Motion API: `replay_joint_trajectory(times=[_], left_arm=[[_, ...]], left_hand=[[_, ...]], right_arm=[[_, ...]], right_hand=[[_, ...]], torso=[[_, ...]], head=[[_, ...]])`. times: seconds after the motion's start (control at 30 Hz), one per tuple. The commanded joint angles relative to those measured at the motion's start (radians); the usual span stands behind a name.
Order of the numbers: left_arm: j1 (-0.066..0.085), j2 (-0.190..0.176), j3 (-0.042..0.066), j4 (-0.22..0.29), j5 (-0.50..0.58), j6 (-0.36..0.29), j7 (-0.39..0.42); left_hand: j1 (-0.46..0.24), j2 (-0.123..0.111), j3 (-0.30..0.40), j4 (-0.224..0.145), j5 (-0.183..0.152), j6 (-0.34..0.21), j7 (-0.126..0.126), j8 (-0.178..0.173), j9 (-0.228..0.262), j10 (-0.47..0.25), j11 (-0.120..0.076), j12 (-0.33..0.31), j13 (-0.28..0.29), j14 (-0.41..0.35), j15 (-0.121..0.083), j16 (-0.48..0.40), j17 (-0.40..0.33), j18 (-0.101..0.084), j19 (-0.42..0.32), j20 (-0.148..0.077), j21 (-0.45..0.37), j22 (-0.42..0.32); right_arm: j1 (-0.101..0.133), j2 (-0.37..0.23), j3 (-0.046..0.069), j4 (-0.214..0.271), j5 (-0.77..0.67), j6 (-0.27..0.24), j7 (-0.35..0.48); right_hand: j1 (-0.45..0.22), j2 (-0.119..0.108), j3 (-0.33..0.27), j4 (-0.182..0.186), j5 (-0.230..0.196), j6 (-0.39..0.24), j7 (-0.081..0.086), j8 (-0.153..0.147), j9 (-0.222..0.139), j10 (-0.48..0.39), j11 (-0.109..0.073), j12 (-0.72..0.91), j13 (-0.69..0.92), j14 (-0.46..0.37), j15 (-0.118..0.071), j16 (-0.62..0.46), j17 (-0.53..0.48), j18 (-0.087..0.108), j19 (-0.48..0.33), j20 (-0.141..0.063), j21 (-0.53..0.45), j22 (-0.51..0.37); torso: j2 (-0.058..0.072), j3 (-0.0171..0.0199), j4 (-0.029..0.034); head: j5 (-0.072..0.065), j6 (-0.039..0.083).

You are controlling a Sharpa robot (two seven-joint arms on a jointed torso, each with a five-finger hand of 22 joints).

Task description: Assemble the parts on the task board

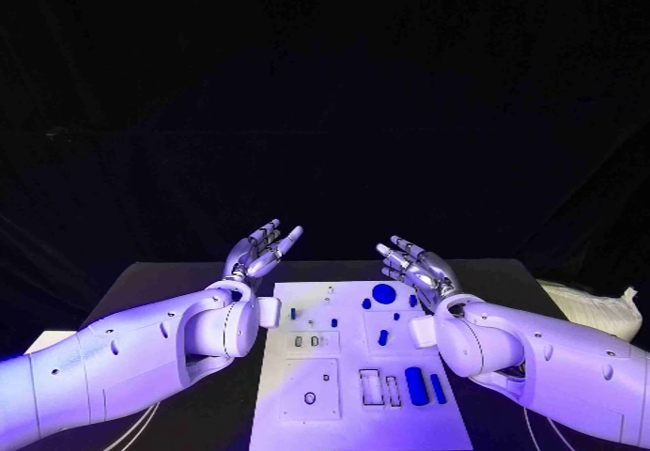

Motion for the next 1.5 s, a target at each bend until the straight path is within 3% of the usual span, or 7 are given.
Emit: replay_joint_trajectory(times=[0.03, 0.2, 0.27, 0.37, 0.57, 1.03, 1.5], left_arm=[[0.002, 0.002, 0.000, -0.001, 0.010, 0.072, 0.001], [0.002, 0.002, 0.000, -0.001, 0.010, 0.072, 0.001], [0.001, -0.021, 0.000, -0.010, 0.016, 0.092, 0.023], [0.002, -0.035, 0.000, -0.004, 0.018, 0.097, 0.031], [0.002, -0.067, 0.000, 0.023, 0.021, 0.115, 0.033], [0.012, -0.194, 0.006, 0.226, 0.030, 0.166, 0.011], [0.023, -0.239, 0.014, 0.367, 0.042, 0.193, 0.000]], left_hand=[[0.043, 0.002, 0.005, 0.011, 0.006, 0.023, 0.114, 0.007, 0.004, 0.021, 0.006, 0.004, 0.003, 0.021, 0.005, 0.008, 0.004, 0.025, 0.005, 0.016, 0.008, 0.003], [0.072, 0.047, 0.033, 0.005, -0.002, 0.142, 0.125, 0.028, 0.016, 0.162, 0.022, 0.025, 0.016, 0.218, 0.011, 0.051, 0.029, 0.032, 0.123, 0.018, 0.052, 0.029], [0.082, 0.059, 0.038, 0.001, -0.004, 0.194, 0.127, 0.038, 0.021, 0.233, 0.030, 0.037, 0.022, 0.319, 0.013, 0.076, 0.041, 0.029, 0.217, 0.017, 0.088, 0.048], [0.100, 0.081, 0.040, -0.011, -0.007, 0.349, 0.127, 0.070, 0.036, 0.440, 0.023, 0.075, 0.037, 0.465, -0.001, 0.123, 0.057, 0.044, 0.491, 0.015, 0.202, 0.103], [0.120, 0.112, 0.022, -0.046, -0.009, 0.610, 0.098, 0.109, 0.048, 0.726, -0.026, 0.131, 0.044, 0.678, -0.066, 0.180, 0.079, 0.074, 0.707, -0.019, 0.306, 0.138], [0.140, 0.136, 0.002, -0.088, -0.008, 0.698, 0.074, 0.096, 0.037, 0.829, -0.057, 0.108, 0.040, 0.810, -0.106, 0.183, 0.135, 0.073, 0.841, -0.064, 0.366, 0.159], [0.145, 0.139, 0.001, -0.098, -0.008, 0.697, 0.076, 0.087, 0.035, 0.828, -0.055, 0.097, 0.038, 0.807, -0.105, 0.171, 0.140, 0.071, 0.845, -0.065, 0.368, 0.159]], right_arm=[[-0.005, 0.002, 0.004, -0.007, -0.113, 0.175, -0.075], [-0.010, 0.003, 0.007, -0.014, -0.138, 0.216, -0.095], [0.002, -0.018, 0.008, -0.052, -0.296, 0.088, -0.055], [0.006, -0.023, 0.009, -0.057, -0.359, 0.062, -0.050], [0.020, -0.039, 0.012, -0.056, -0.490, 0.041, -0.055], [0.074, -0.060, 0.032, -0.058, -0.961, 0.042, -0.190], [0.132, -0.034, 0.043, -0.050, -1.472, 0.239, -0.465]], right_hand=[[0.092, 0.010, 0.018, -0.032, -0.018, 0.076, 0.155, 0.015, 0.008, 0.099, 0.008, 0.019, 0.010, 0.092, 0.007, 0.016, 0.009, 0.037, 0.071, 0.005, 0.027, 0.013], [0.199, 0.005, 0.076, -0.122, -0.068, 0.333, 0.141, 0.055, 0.031, 0.473, -0.019, 0.073, 0.033, 0.518, -0.035, 0.086, 0.036, 0.088, 0.331, 0.003, 0.124, 0.057], [0.211, 0.001, 0.088, -0.138, -0.071, 0.403, 0.133, 0.064, 0.035, 0.548, -0.032, 0.087, 0.035, 0.585, -0.050, 0.100, 0.037, 0.104, 0.375, 0.003, 0.145, 0.063], [0.223, -0.009, 0.113, -0.162, -0.078, 0.537, 0.112, 0.080, 0.042, 0.620, -0.054, 0.096, 0.032, 0.667, -0.076, 0.115, 0.036, 0.123, 0.431, -0.002, 0.173, 0.068], [0.211, -0.029, 0.172, -0.191, -0.079, 0.659, 0.100, 0.063, 0.037, 0.685, -0.072, 0.065, 0.028, 0.741, -0.093, 0.094, 0.032, 0.125, 0.479, -0.016, 0.189, 0.061], [0.181, -0.106, 0.312, -0.246, -0.091, 0.785, 0.064, 0.049, 0.041, 0.846, -0.120, 0.039, 0.031, 0.966, -0.166, 0.111, 0.056, 0.124, 0.648, -0.093, 0.295, 0.090], [0.173, -0.148, 0.307, -0.212, -0.122, 0.818, 0.020, 0.043, 0.039, 0.884, -0.165, 0.034, 0.029, 1.211, -0.243, 0.261, 0.165, 0.119, 0.839, -0.187, 0.614, 0.268]], torso=[[0.000, 0.0000, 0.0001], [0.000, 0.0000, 0.0001], [0.004, -0.0009, 0.0066], [0.010, 0.0000, 0.0058], [0.029, 0.0014, 0.0064], [0.132, -0.0021, 0.0094], [0.210, -0.0012, 0.0236]], head=[[0.000, 0.000], [0.000, 0.000], [-0.013, -0.013], [-0.014, -0.011], [-0.019, -0.009], [-0.040, 0.022], [-0.061, 0.045]])
